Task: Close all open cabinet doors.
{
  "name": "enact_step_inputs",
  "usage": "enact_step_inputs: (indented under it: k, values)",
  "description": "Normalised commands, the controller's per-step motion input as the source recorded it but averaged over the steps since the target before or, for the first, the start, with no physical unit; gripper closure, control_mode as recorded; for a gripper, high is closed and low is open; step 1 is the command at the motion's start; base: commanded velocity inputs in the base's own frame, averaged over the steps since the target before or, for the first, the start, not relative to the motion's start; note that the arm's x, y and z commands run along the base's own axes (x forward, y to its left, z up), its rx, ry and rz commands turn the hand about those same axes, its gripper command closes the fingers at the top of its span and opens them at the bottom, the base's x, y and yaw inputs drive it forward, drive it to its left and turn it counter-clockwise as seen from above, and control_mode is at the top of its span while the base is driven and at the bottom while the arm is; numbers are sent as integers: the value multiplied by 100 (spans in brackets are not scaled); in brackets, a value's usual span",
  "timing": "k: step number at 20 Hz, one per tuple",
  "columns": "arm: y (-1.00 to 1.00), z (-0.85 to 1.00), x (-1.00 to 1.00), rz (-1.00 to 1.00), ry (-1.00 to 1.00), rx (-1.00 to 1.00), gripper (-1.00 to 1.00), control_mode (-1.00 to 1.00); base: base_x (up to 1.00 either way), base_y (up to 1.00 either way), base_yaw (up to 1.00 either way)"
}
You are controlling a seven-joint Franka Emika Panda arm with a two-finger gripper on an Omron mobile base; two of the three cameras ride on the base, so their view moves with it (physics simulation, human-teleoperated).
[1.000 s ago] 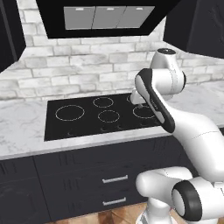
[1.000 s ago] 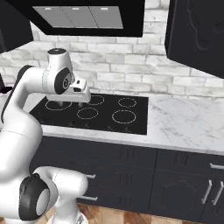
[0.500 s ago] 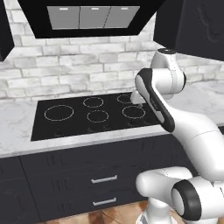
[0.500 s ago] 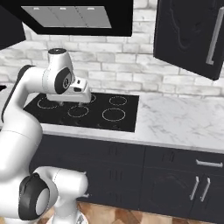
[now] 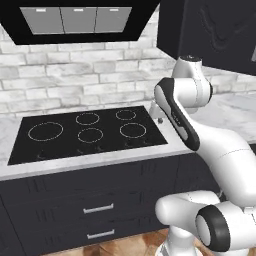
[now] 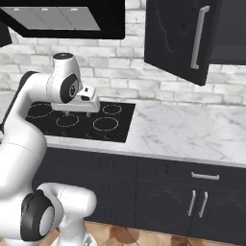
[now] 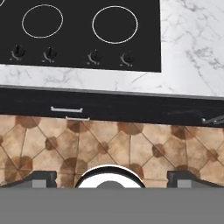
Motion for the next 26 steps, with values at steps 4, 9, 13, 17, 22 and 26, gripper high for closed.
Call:
enact_step_inputs:
  k: [4, 9, 13, 17, 22, 26]
  values:
    - [0, 0, 0, 0, 0, 0, -100, 100, -12, -54, -2]
    - [0, 0, 0, 0, 0, 0, -100, 100, -7, -56, -2]
    - [0, 0, 0, 0, 0, 0, -100, 100, -2, -59, 0]
    - [0, 0, 0, 0, 0, 0, -100, 100, 0, -58, 0]
    - [0, 0, 0, 0, 0, 0, -100, 100, 0, -59, 0]
    - [0, 0, 0, 0, 0, 0, -100, 100, 0, -58, 0]
